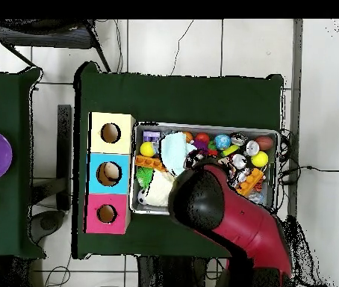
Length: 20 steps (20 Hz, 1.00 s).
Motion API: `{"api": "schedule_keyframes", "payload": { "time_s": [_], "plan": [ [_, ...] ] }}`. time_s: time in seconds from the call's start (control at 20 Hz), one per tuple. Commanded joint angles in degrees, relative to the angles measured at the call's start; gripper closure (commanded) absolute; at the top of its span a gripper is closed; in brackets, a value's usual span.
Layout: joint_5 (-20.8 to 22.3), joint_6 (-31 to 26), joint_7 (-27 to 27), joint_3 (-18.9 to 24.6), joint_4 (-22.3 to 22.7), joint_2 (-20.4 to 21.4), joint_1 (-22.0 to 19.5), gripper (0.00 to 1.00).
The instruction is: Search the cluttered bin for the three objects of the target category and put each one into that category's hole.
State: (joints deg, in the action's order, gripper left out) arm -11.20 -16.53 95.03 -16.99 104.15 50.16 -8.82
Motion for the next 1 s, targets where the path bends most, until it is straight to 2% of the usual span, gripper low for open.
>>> {"api": "schedule_keyframes", "payload": {
  "time_s": [0.05, 0.2, 0.35, 0.75, 1.0],
  "plan": [
    [-0.2, -6.9, 4.5, 6.5, -0.9, 0.2, -4.0, 0.00],
    [0.7, -5.6, 2.2, 8.7, -1.3, -1.1, -8.0, 0.00],
    [1.5, -1.9, 0.5, 12.9, -0.8, -4.4, -13.5, 0.00],
    [3.4, 5.3, 3.0, 18.2, -0.7, -11.6, -20.3, 0.00],
    [3.7, 8.3, 5.5, 19.2, 1.2, -14.0, -22.1, 0.00]
  ]
}}
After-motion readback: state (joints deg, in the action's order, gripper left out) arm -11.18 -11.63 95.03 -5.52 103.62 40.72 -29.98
